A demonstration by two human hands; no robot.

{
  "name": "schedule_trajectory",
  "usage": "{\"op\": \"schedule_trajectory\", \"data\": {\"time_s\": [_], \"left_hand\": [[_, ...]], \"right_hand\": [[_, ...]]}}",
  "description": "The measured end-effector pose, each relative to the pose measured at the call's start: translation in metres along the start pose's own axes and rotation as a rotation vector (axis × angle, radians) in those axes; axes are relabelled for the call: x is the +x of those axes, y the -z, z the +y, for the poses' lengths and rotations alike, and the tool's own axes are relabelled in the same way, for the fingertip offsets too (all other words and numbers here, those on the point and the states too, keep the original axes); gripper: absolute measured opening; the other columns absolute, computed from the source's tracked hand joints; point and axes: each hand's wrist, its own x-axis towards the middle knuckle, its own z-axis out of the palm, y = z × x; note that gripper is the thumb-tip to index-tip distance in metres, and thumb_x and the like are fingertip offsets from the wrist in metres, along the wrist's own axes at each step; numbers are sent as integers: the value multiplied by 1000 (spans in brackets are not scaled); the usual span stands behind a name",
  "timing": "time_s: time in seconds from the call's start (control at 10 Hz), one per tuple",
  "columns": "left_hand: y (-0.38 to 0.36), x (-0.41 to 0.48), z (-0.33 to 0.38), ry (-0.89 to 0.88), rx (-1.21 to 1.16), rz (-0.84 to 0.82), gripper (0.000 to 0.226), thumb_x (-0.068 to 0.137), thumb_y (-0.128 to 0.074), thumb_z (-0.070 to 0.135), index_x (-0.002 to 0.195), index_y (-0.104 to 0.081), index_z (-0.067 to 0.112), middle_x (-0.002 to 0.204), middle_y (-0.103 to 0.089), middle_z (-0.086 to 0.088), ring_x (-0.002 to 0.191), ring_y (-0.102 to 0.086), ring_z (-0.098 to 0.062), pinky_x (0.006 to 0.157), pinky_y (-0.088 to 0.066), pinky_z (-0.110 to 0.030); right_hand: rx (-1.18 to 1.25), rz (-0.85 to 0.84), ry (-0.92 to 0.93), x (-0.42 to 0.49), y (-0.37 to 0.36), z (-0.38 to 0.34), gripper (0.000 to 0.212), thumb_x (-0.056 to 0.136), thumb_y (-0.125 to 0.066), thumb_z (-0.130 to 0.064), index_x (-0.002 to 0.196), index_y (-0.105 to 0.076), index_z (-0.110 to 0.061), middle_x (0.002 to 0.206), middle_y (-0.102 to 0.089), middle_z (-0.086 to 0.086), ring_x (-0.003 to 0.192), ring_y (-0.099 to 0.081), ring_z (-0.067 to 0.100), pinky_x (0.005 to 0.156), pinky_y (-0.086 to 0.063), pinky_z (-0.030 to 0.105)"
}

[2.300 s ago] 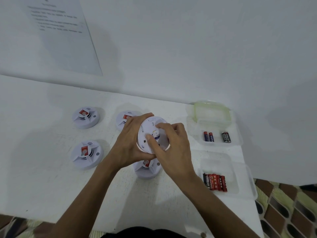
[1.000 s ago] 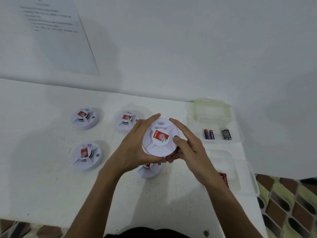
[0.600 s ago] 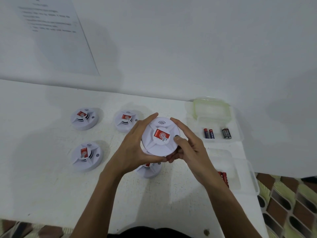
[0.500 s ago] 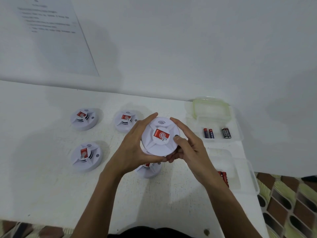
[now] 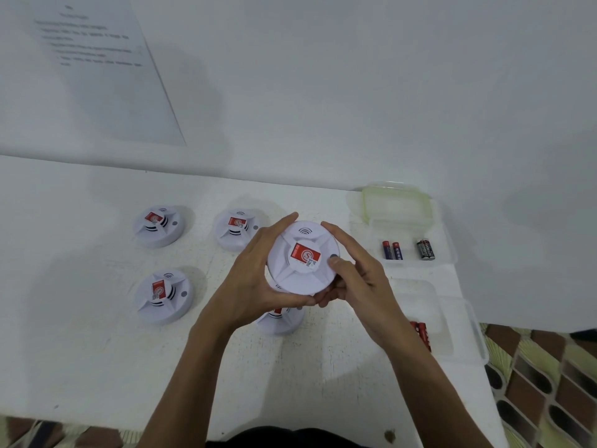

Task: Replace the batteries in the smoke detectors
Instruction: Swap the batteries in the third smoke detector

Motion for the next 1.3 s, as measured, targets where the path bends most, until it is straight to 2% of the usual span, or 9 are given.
{"op": "schedule_trajectory", "data": {"time_s": [0.1, 0.2, 0.3, 0.4, 0.5, 0.7, 0.9, 1.0, 1.3], "left_hand": [[-1, -1, 1, -5, 18, 18, 102, 65, -85, 24, 143, -20, 34, 145, -34, 10, 123, -33, 17, 100, -30, -5], [-4, 1, -4, -38, -48, -10, 92, 74, -76, 1, 143, -20, 23, 149, -32, -1, 118, -31, 26, 98, -26, 2], [-6, 2, -11, -33, -91, 16, 94, 73, -76, 5, 135, -24, 52, 139, -37, 30, 119, -31, 25, 105, -23, -3], [-9, 1, -15, -60, -23, 29, 82, 73, -69, -11, 136, -22, 12, 143, -32, -3, 119, -25, 29, 97, -21, 4], [-7, 2, -10, -85, -8, 22, 85, 69, -76, -1, 136, -24, 11, 138, -30, 11, 121, -25, 27, 98, -21, 3], [3, -3, -10, -3, -87, -51, 100, 65, -84, 28, 144, -24, 32, 141, -40, 25, 128, -40, 2, 100, -41, -15], [9, -5, -5, 46, -172, -63, 89, 69, -80, 29, 139, -27, 43, 132, -48, 30, 120, -50, -1, 86, -49, -16], [9, -6, -4, 46, -172, -66, 89, 70, -80, 27, 140, -26, 41, 128, -45, 39, 119, -49, 3, 85, -48, -13], [9, -7, -4, 54, -178, -62, 89, 69, -78, 31, 140, -25, 43, 128, -45, 39, 118, -50, 3, 85, -48, -13]], "right_hand": [[-3, 0, -4, -1, 0, 0, 44, 102, -41, -5, 141, -48, -26, 119, -68, -3, 78, -69, 20, 60, -55, 33], [-15, 4, 0, -2, -1, -1, 44, 103, -41, -5, 141, -48, -26, 122, -66, -1, 79, -69, 18, 60, -55, 33], [-5, -9, -5, -2, 0, -2, 45, 103, -41, -7, 142, -46, -27, 121, -67, -2, 78, -69, 22, 62, -56, 34], [-30, -56, -32, -2, 2, -7, 51, 99, -52, -11, 143, -43, -35, 121, -67, -3, 85, -70, 21, 67, -57, 31], [-83, -112, -50, -5, 4, -8, 71, 91, -64, -6, 145, -35, -42, 124, -66, -8, 95, -70, 22, 74, -59, 31], [-99, -129, -30, -7, 5, -11, 73, 91, -64, -2, 144, -35, -43, 118, -70, -3, 89, -71, 25, 76, -58, 30], [-96, -117, -46, -8, 7, -13, 73, 90, -64, -2, 143, -34, -43, 111, -72, -2, 83, -71, 25, 76, -58, 28], [-118, -114, -37, -8, 6, -13, 72, 91, -64, -3, 140, -34, -46, 117, -69, -3, 84, -71, 24, 75, -58, 27], [-100, -112, -40, -9, 7, -12, 75, 90, -64, 0, 143, -34, -44, 110, -72, 4, 80, -71, 24, 75, -57, 28]]}}
